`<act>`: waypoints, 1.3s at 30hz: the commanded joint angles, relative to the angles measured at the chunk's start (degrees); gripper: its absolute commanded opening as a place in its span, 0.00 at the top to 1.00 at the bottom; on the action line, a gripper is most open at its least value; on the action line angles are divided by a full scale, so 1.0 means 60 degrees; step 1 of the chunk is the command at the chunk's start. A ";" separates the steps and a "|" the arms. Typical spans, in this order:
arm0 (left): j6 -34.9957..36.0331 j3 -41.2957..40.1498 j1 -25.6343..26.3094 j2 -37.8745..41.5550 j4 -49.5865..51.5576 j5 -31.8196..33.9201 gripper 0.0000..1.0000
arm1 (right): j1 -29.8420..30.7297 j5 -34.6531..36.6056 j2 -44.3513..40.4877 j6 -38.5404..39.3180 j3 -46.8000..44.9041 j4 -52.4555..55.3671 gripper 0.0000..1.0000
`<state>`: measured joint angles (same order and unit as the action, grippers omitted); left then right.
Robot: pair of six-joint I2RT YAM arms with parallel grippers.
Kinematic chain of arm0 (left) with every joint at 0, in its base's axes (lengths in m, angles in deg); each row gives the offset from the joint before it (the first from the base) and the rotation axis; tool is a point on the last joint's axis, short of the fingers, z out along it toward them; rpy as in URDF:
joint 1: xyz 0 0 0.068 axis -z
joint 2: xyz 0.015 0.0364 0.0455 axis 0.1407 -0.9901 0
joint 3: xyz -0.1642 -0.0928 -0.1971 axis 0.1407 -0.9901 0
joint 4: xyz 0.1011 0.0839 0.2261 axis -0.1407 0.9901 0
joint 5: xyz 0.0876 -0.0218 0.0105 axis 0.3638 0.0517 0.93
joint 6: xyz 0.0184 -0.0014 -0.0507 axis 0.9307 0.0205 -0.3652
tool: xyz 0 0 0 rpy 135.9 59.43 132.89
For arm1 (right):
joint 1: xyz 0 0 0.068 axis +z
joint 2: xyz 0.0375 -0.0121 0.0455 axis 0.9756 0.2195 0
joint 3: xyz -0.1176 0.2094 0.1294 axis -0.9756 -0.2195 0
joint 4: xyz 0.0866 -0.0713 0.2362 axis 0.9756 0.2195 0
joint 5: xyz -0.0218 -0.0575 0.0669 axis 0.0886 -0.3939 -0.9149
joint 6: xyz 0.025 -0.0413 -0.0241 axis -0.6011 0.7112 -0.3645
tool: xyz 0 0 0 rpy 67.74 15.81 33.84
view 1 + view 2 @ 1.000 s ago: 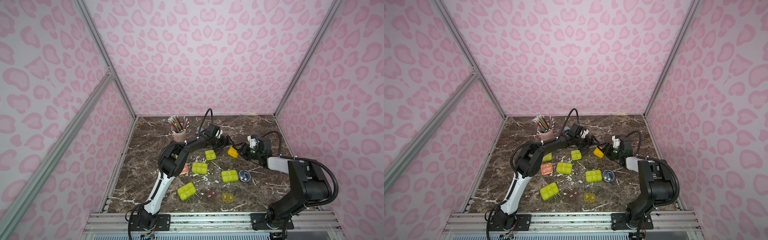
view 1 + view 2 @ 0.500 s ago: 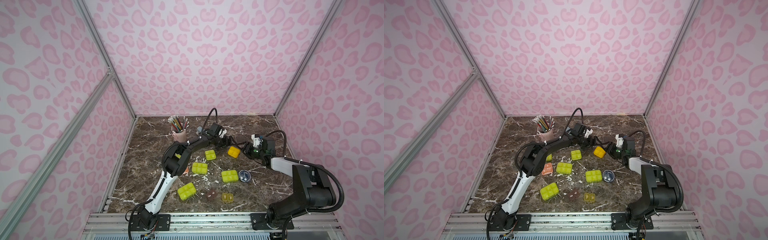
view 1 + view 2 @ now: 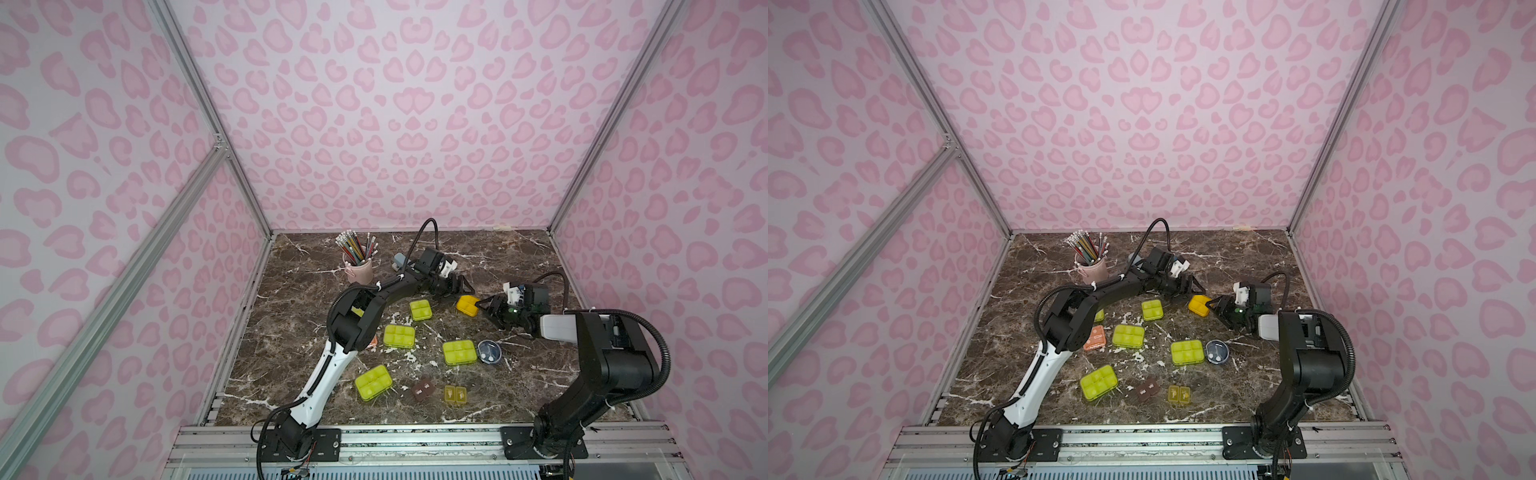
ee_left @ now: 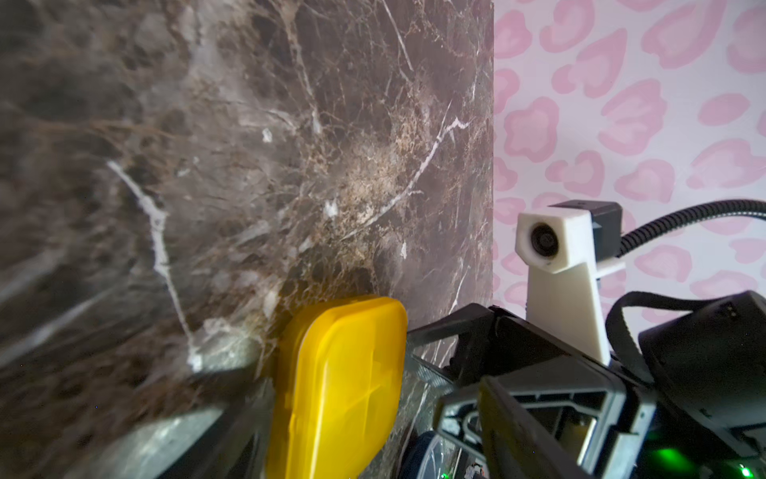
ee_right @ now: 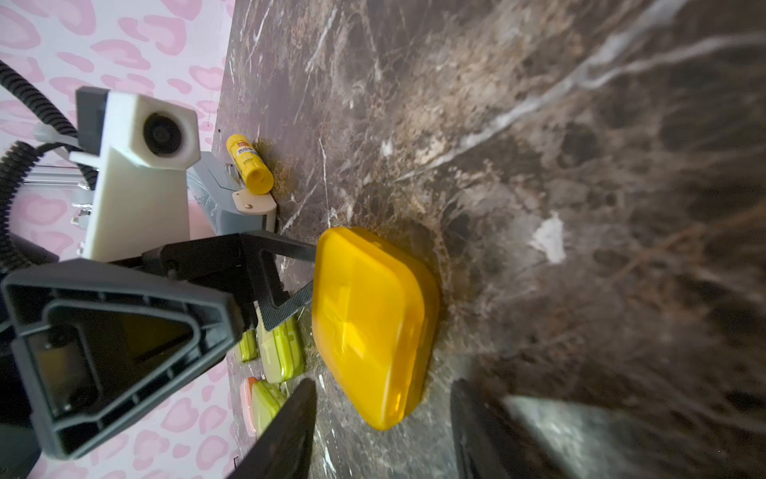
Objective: Close pillboxes
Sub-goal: Close the lid on the pillbox.
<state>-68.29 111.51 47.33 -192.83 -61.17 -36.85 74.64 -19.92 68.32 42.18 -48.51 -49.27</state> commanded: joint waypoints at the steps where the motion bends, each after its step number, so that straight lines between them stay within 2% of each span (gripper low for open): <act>1: 0.0238 -0.0304 0.0022 -0.0042 0.1113 0.0344 0.22 | 0.0085 -0.0210 0.0271 -0.0015 0.0104 -0.0380 0.50; 7: 0.0209 -0.0832 0.0022 0.0108 0.0821 0.0235 0.29 | 0.0239 -0.0399 0.0600 -0.0273 0.0046 -0.0912 0.53; 11: 0.0181 -0.1019 0.0022 0.0164 0.0720 0.0198 0.30 | 0.0270 -0.0558 0.0689 -0.0410 -0.0015 -0.1238 0.53; 30: -0.0105 -0.1359 -0.0038 0.0272 0.0264 0.0066 0.56 | 0.0260 -0.0605 0.0791 -0.0485 -0.0148 -0.1495 0.52; 33: -0.0135 -0.1357 -0.0041 0.0255 0.0241 0.0041 0.63 | 0.0257 -0.0611 0.0828 -0.0487 -0.0171 -0.1537 0.52; 37: -0.0152 -0.1357 -0.0037 0.0240 0.0206 0.0022 0.64 | 0.0270 -0.0624 0.0887 -0.0526 -0.0190 -0.1606 0.52; 39: -0.0166 -0.1362 -0.0049 0.0238 0.0216 0.0022 0.69 | 0.0258 -0.0635 0.0899 -0.0529 -0.0210 -0.1627 0.52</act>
<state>-69.71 103.86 47.07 -190.73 -64.79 -40.10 76.13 -24.14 73.08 39.27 -49.34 -58.84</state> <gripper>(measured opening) 0.326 0.476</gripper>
